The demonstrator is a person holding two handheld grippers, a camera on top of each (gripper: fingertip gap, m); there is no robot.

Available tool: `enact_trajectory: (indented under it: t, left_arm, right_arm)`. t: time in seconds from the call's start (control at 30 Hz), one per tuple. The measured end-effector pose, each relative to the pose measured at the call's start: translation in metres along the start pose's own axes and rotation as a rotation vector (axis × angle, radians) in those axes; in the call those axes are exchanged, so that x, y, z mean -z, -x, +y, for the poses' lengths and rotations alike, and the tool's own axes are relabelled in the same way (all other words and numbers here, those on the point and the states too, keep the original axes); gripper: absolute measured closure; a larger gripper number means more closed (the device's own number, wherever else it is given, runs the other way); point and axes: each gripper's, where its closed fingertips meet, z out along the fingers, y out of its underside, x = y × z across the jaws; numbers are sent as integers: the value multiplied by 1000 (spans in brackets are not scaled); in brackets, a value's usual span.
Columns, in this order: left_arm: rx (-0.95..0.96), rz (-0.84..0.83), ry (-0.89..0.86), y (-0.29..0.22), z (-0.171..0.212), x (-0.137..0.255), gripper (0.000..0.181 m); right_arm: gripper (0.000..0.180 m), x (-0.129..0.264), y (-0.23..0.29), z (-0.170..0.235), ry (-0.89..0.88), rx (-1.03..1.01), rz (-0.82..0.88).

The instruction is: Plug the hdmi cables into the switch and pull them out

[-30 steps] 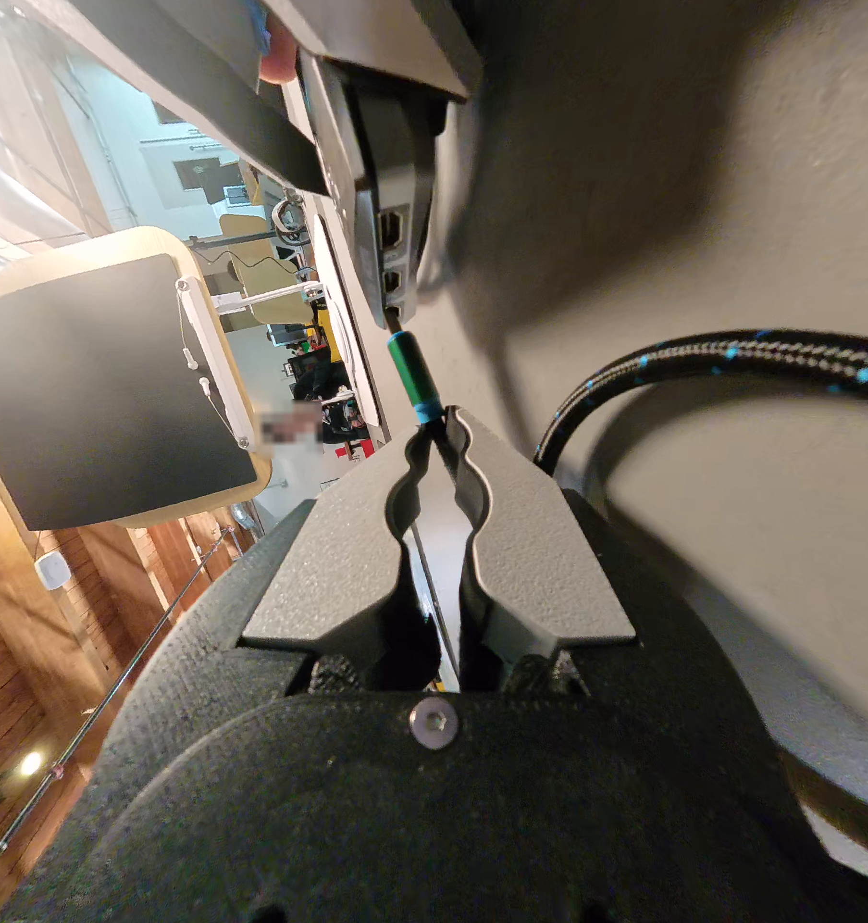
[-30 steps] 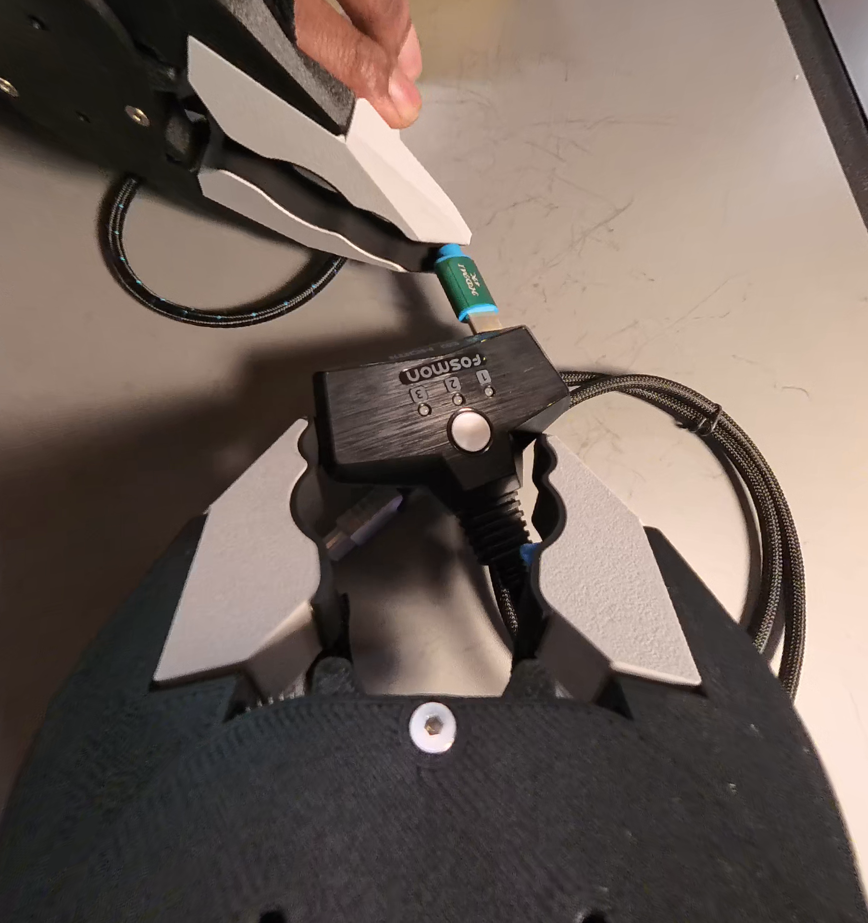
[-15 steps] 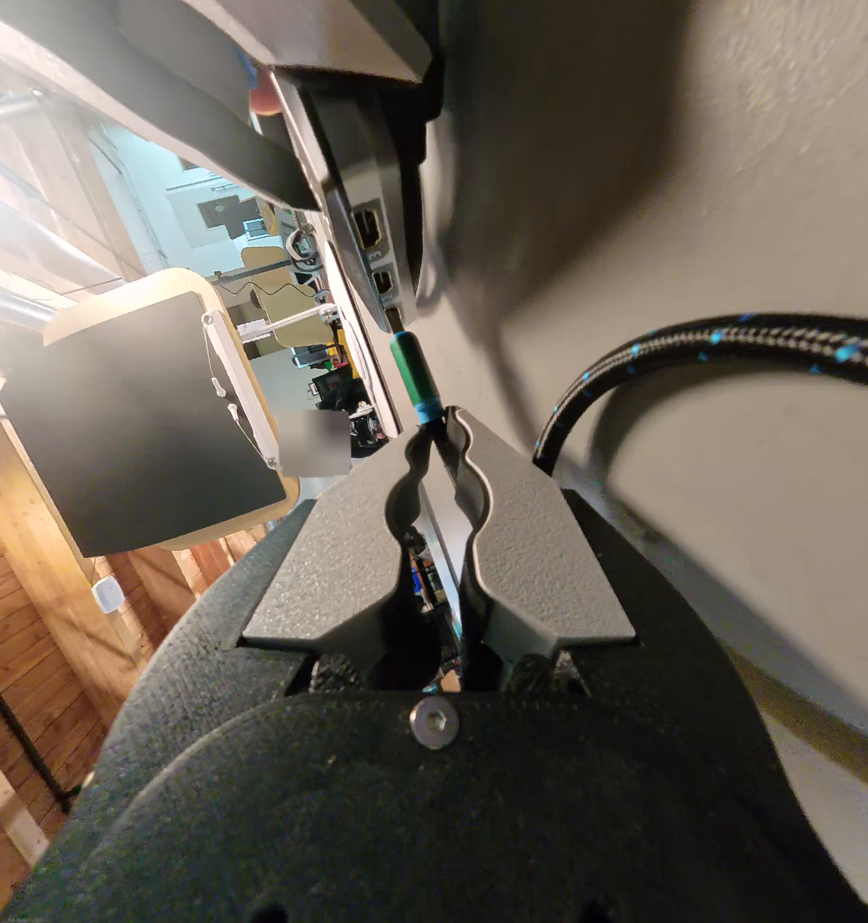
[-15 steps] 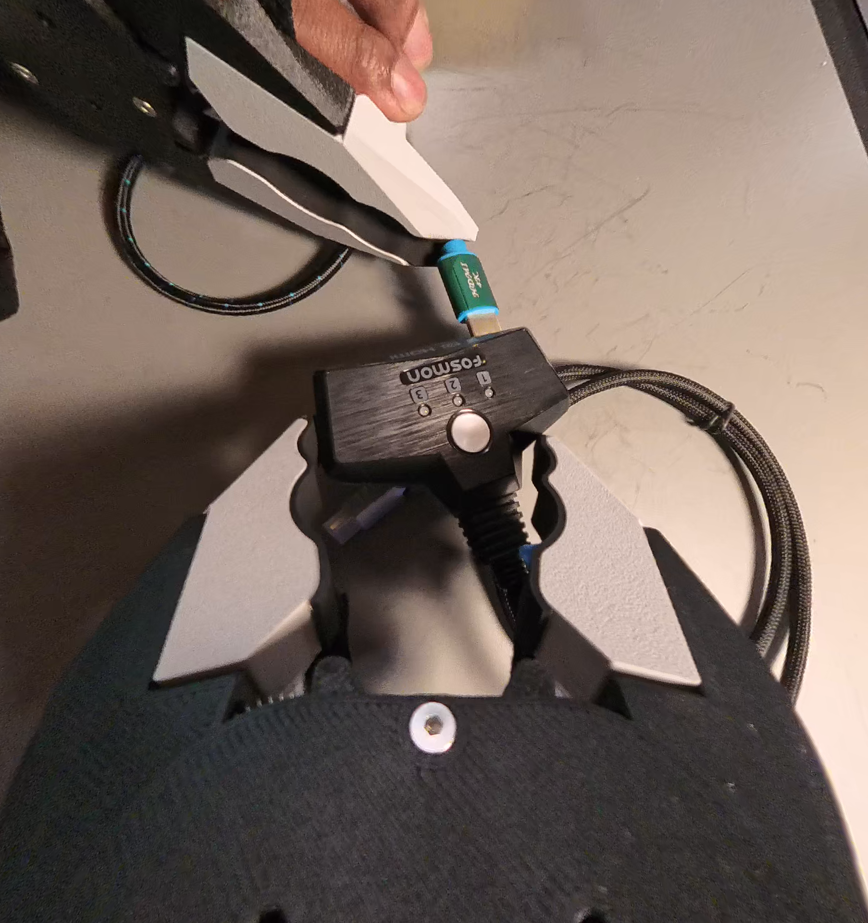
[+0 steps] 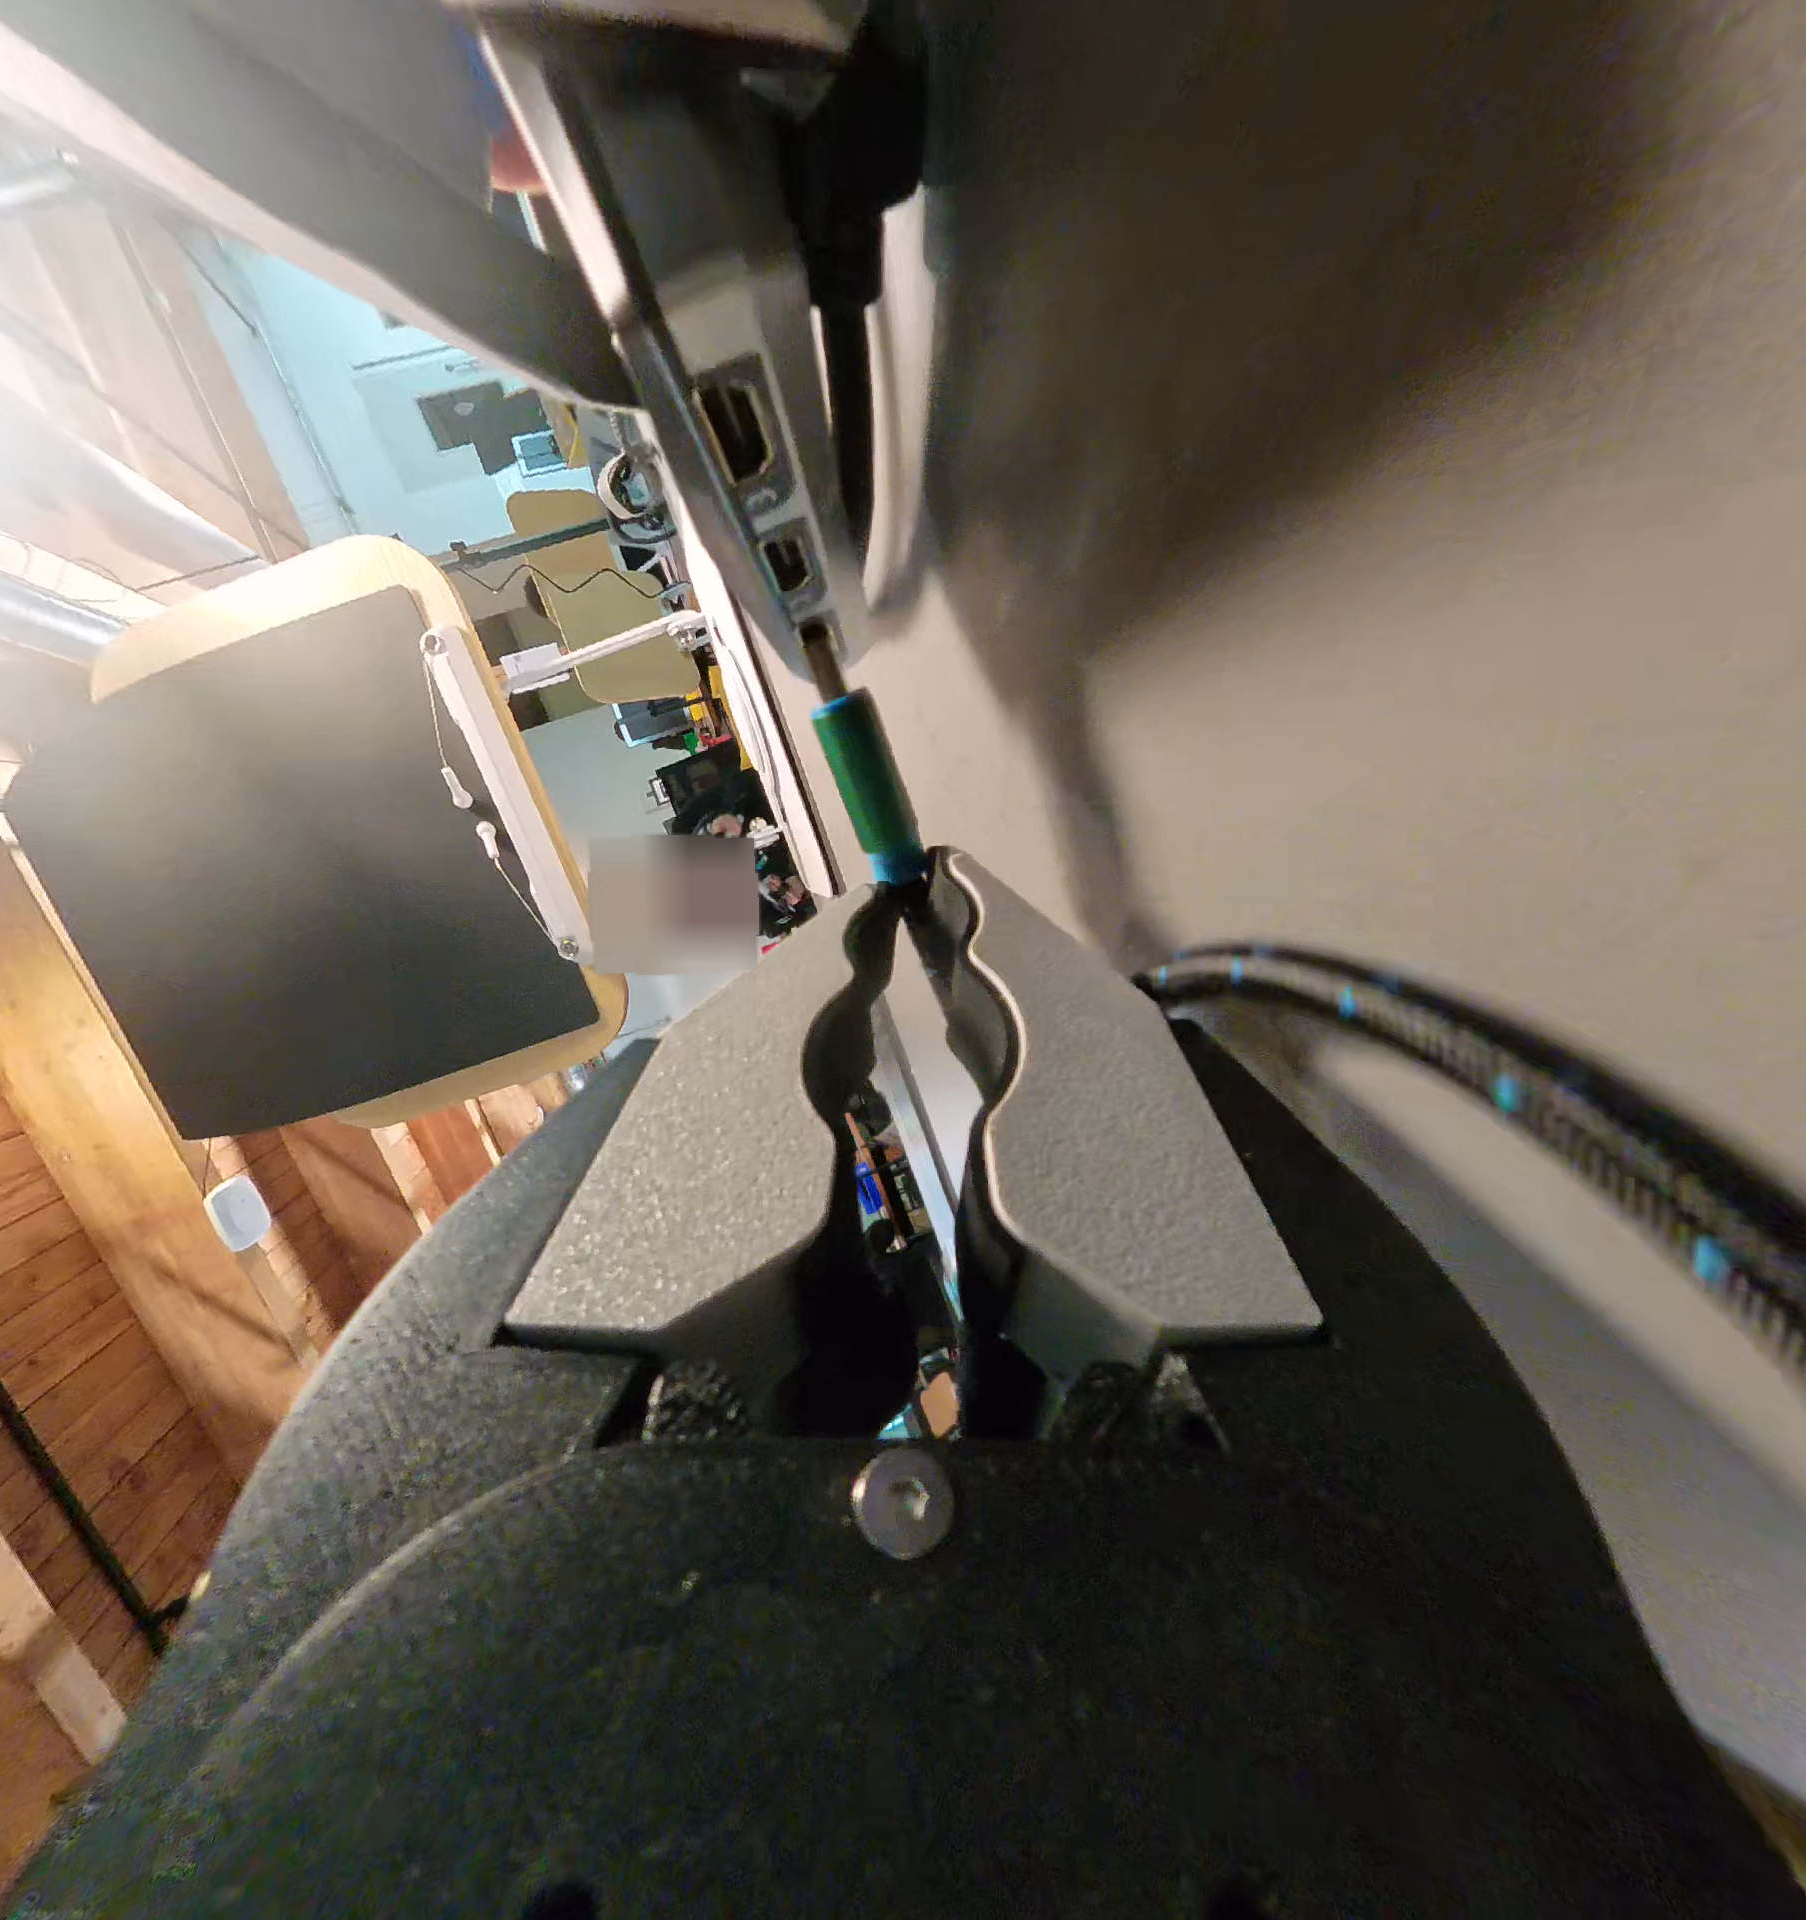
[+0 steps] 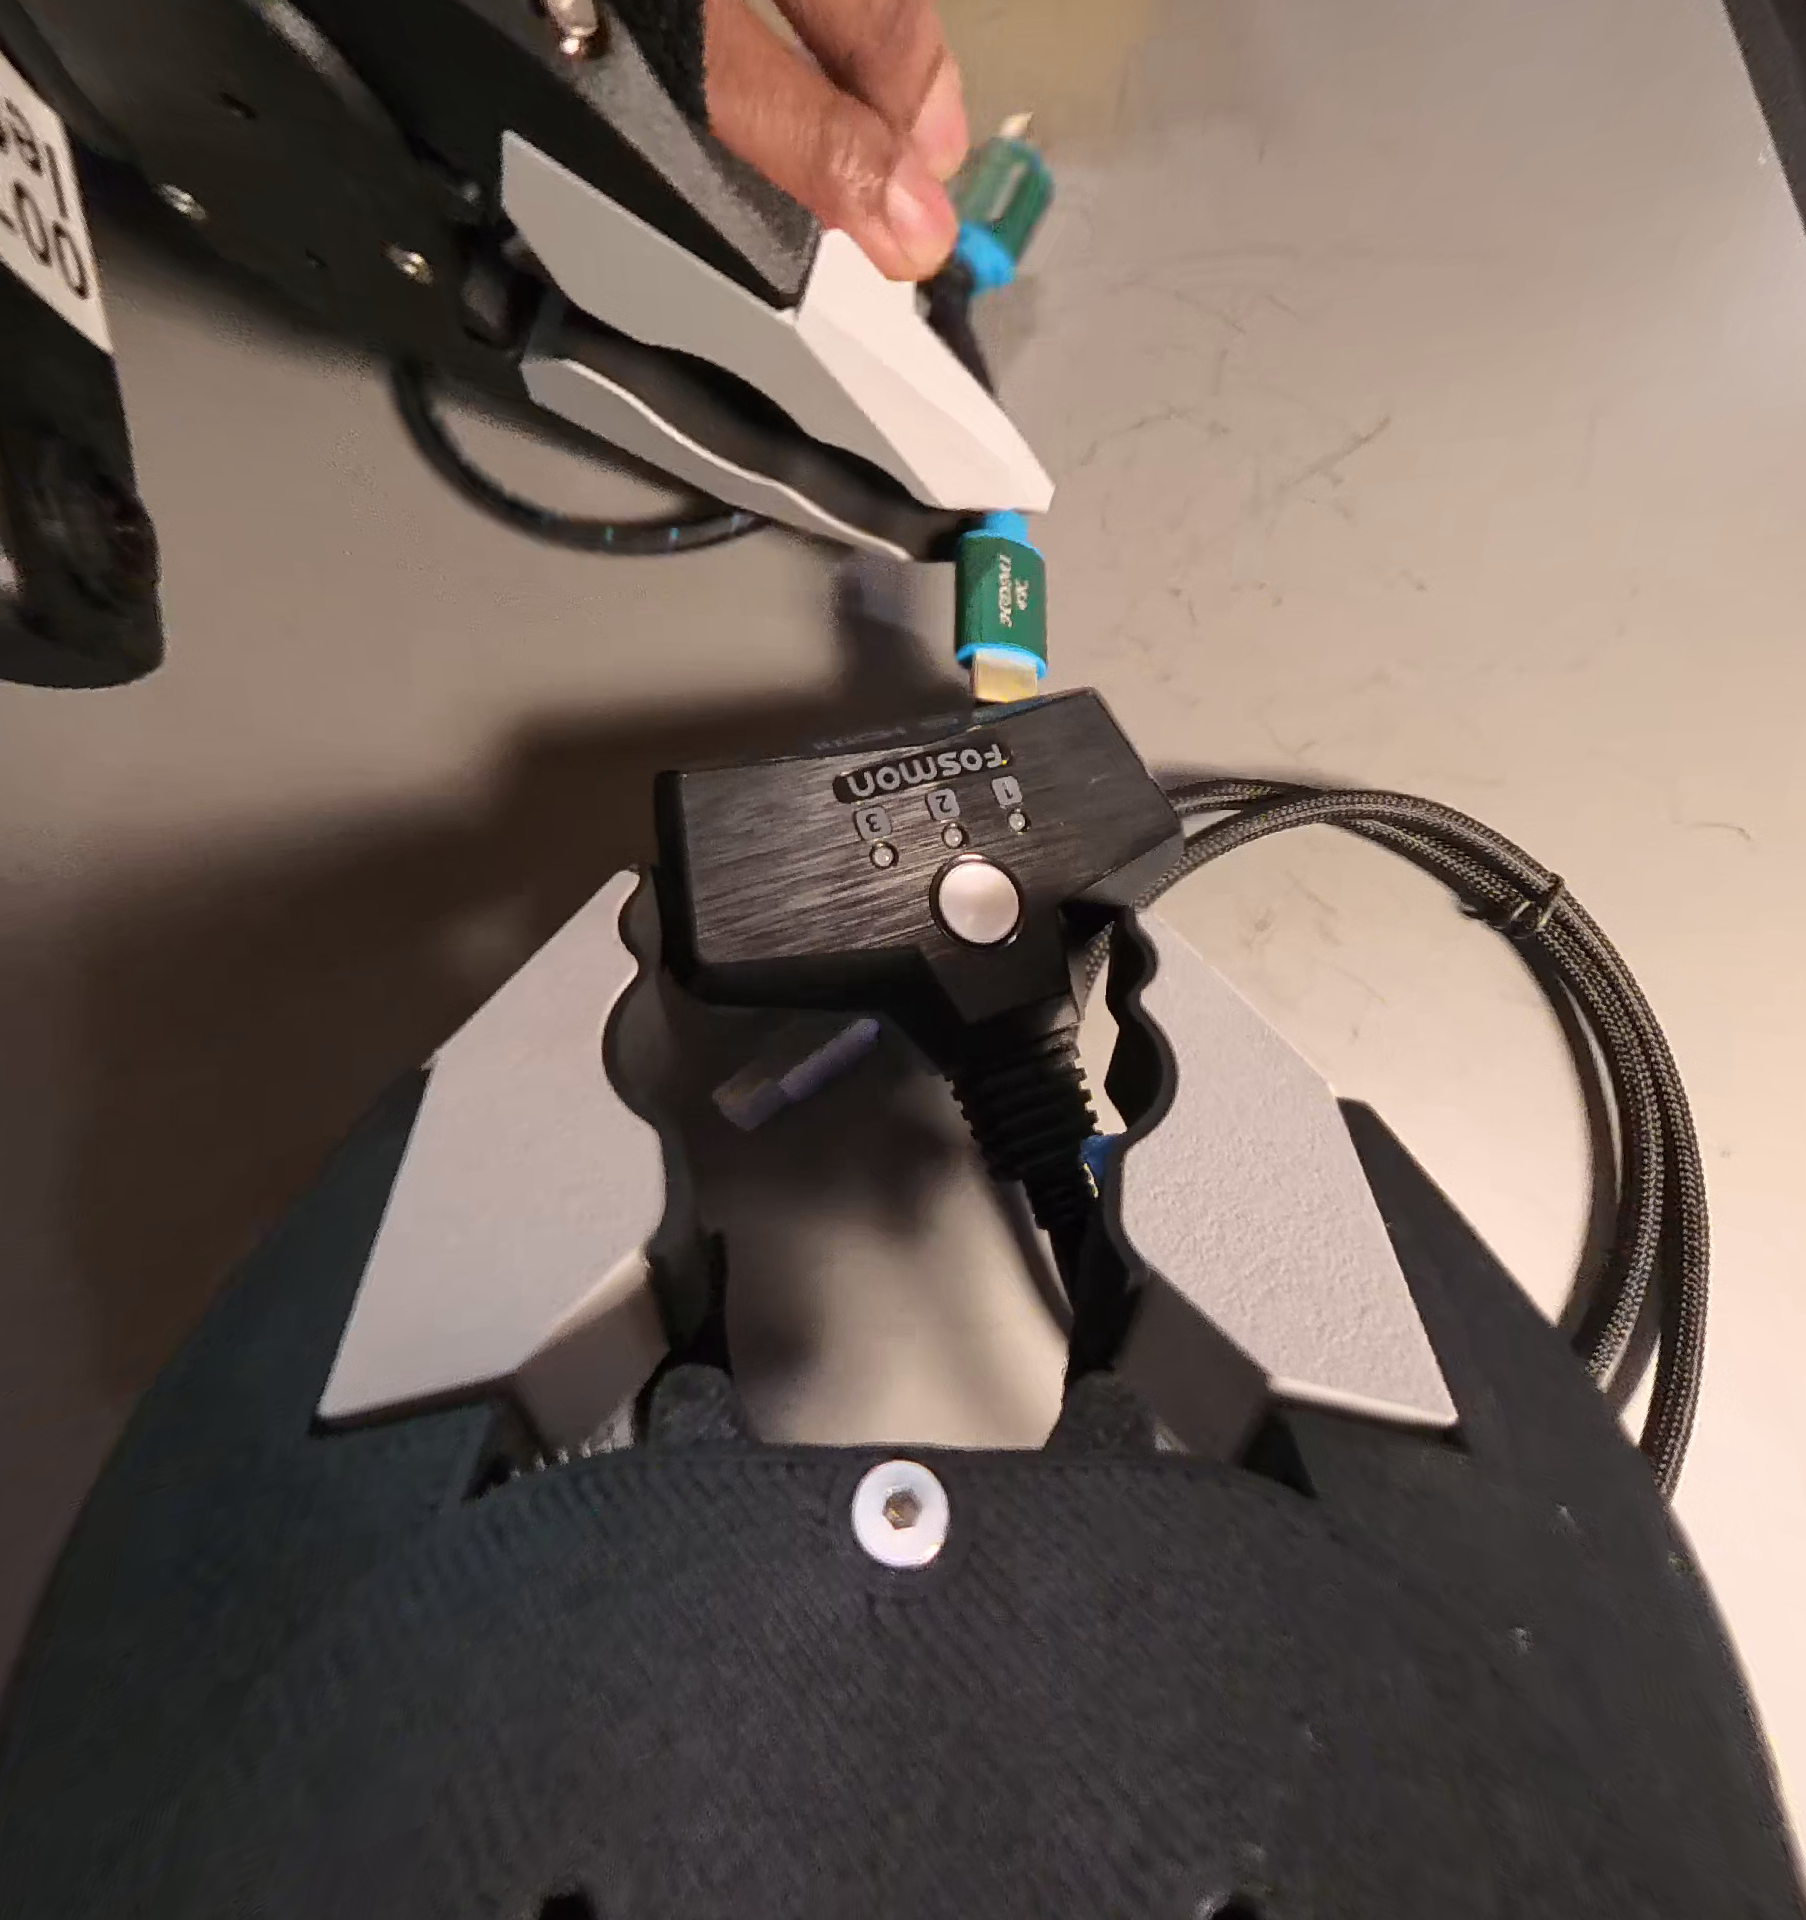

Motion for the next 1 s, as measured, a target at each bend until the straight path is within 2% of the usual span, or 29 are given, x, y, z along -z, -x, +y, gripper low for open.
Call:
enact_trajectory:
  t: [0.27, 0.5, 0.6, 0.7, 0.87, 0.93, 1.0]
  left_arm:
    - [85, 14, 30, 1, 3, -2, 174]
    - [481, 157, -110, -3, 2, 4, 163]
    - [718, 344, -233, -13, -8, 14, 147]
    - [856, 439, -305, -9, -6, 21, 140]
    - [1062, 669, -311, -26, 0, 17, 135]
    - [1127, 735, -344, -29, -5, 17, 149]
    - [1111, 709, -320, -30, -2, 14, 164]
  right_arm:
    - [92, -2, -6, -1, -3, -17, 34]
    - [91, -4, -1, -3, -16, -1, 6]
    - [92, -5, 0, -4, -18, 2, 7]
    - [92, -6, 1, -4, -19, 12, 4]
    - [92, -6, 6, -7, -32, 37, -17]
    - [91, -7, 7, -8, -33, 42, -20]
    - [91, -7, 7, -9, -35, 46, -17]
